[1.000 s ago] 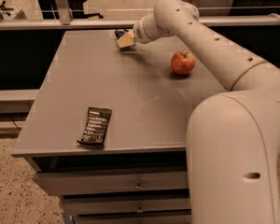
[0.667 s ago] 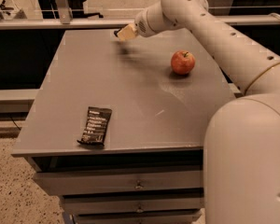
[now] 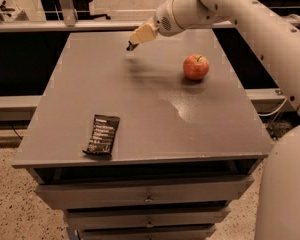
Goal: Move rxbar blueberry near rxbar chocolate
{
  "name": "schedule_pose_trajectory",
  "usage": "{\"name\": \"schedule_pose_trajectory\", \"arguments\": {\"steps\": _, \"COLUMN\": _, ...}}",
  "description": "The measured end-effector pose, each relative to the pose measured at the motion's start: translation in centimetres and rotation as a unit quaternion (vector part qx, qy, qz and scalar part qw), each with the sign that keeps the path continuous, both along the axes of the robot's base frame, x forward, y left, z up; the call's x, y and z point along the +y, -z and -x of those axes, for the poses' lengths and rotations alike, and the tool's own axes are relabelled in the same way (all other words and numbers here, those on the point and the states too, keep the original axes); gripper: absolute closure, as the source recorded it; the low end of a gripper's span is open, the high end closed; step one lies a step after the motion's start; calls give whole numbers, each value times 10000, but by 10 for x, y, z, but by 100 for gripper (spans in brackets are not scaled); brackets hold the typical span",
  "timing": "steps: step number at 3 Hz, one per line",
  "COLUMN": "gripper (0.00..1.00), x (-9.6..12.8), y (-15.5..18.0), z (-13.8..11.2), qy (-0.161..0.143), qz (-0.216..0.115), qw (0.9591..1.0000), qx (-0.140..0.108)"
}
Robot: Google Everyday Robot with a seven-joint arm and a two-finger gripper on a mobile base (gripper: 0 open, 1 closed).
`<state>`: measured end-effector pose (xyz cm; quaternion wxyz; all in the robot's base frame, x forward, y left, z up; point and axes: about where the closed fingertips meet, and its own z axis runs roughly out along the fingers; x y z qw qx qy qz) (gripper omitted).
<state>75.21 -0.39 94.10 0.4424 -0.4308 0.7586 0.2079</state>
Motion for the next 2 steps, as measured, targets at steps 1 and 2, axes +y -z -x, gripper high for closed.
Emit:
{"name": "schedule_pose_trajectory", "arguments": {"steps": 1, "gripper": 100, "x": 0, "y": 0, "z": 0, "qy": -1, "qz": 0, "qw": 10000, "qx": 0}}
{"name": "schedule_pose_trajectory", "arguments": {"steps": 2, "gripper": 100, "x": 8, "y": 5, "z": 0, "qy": -134, "qz": 17, "qw": 9999, "qx": 55}}
